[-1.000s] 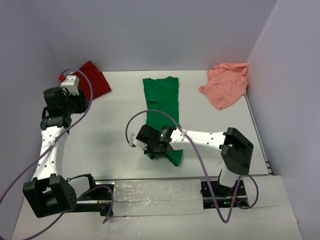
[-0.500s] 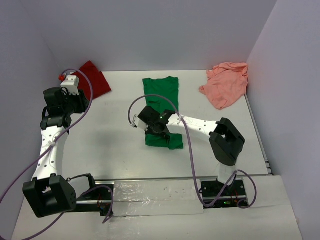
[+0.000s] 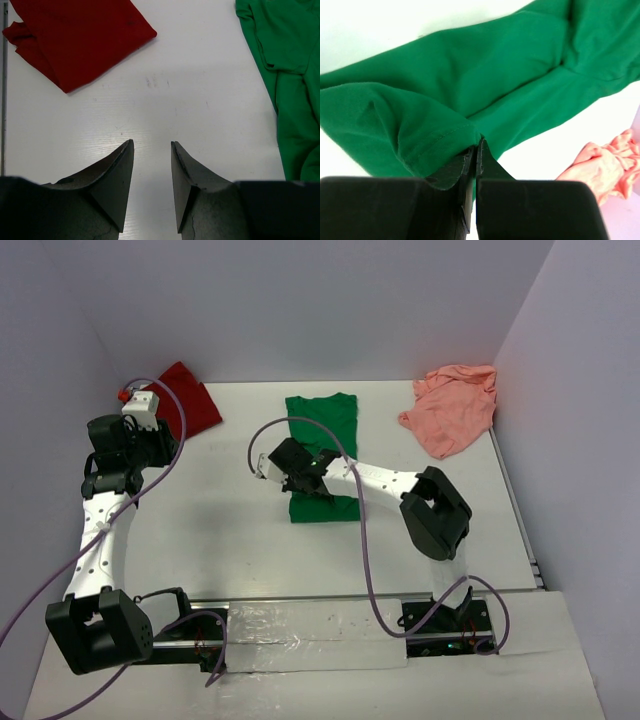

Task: Fold and stack the t-shirts
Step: Fold the folded rectangular tshirt in 1/3 of the way

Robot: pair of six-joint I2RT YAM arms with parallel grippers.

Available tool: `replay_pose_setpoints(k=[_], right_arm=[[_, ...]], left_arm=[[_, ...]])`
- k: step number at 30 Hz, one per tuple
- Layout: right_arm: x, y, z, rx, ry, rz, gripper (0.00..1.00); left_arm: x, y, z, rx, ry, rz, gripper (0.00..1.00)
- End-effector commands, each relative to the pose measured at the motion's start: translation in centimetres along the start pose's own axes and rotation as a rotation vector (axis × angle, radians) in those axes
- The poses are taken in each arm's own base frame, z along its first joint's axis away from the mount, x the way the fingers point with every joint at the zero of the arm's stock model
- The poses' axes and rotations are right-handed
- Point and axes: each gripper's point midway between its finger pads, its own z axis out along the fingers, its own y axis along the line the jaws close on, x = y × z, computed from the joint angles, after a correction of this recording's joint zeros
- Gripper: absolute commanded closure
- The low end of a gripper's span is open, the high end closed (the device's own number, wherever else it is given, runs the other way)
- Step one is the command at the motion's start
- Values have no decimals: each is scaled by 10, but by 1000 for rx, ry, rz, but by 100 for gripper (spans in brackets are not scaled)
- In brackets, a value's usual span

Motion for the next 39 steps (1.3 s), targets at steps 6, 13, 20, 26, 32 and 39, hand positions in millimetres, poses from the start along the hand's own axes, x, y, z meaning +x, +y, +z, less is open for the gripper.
replay_pose_setpoints(k=[6, 13, 20, 26, 32, 39], right_arm=[[-22, -64, 13, 175, -51, 74, 100], [-19, -92, 30, 247, -41, 127, 100], [-19, -104, 42, 281, -36, 130, 100], [-21, -102, 52, 281, -38, 149, 100], [-23, -114, 67, 383, -46, 191, 51], [-9, -183, 23, 904, -69, 371, 45]], left_arm=[[-11, -4, -5, 23, -30, 20, 55], [-10, -5, -3, 32, -24, 14, 56], [-9, -4, -2, 31, -21, 12, 56], [-10, -5, -2, 35, -26, 15, 55], [-6, -6, 1, 47, -15, 9, 56], [-3, -8, 1, 55, -10, 12, 56]])
